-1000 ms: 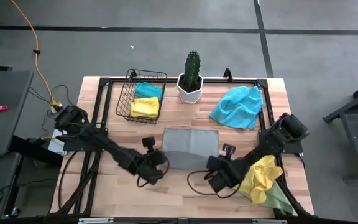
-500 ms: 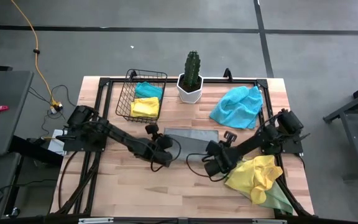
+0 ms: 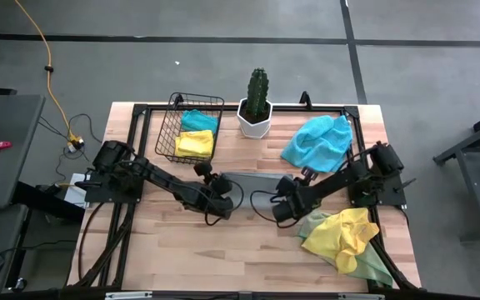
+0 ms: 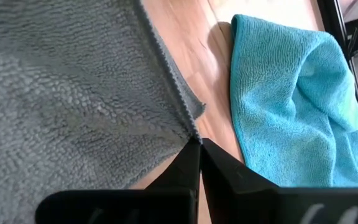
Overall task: Fold microfiber towels
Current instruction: Fold the gray microfiber towel on the table
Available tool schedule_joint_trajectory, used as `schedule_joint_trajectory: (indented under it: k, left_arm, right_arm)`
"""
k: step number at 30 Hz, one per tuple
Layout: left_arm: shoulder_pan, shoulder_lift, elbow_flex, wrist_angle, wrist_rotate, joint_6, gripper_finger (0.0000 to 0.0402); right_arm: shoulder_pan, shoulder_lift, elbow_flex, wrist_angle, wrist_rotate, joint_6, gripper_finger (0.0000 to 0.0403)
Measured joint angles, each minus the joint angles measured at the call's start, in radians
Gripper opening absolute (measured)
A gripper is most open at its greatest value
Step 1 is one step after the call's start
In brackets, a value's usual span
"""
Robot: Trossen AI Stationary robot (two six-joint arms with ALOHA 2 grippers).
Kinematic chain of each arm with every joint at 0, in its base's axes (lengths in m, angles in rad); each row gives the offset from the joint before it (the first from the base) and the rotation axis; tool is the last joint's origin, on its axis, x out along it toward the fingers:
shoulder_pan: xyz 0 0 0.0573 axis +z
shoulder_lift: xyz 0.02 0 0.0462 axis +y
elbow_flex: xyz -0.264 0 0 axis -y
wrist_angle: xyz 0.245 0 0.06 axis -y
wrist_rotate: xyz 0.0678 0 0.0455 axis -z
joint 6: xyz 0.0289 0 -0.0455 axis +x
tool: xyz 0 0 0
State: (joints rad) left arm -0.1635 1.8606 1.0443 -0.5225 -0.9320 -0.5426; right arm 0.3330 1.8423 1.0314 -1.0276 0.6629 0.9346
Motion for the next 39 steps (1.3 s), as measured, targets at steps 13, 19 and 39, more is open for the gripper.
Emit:
schedule_joint_trajectory:
  k: [13, 19, 39]
  left_arm:
    - [0.000, 0.000, 0.001, -0.004, 0.003, -0.004, 0.0003]
    - [0.001, 0.000, 0.000, -0.013, -0.013, 0.012, 0.0023]
    - [-0.045, -0.061, 0.000, -0.096, -0.140, 0.023, 0.0123]
  right_arm:
    - [-0.019, 0.000, -0.032, 0.055, 0.002, -0.027, 0.0000]
    - [-0.019, 0.000, -0.033, 0.056, 0.008, -0.069, 0.0001]
    - [0.073, -0.051, -0.033, -0.272, 0.232, 0.101, 0.0201]
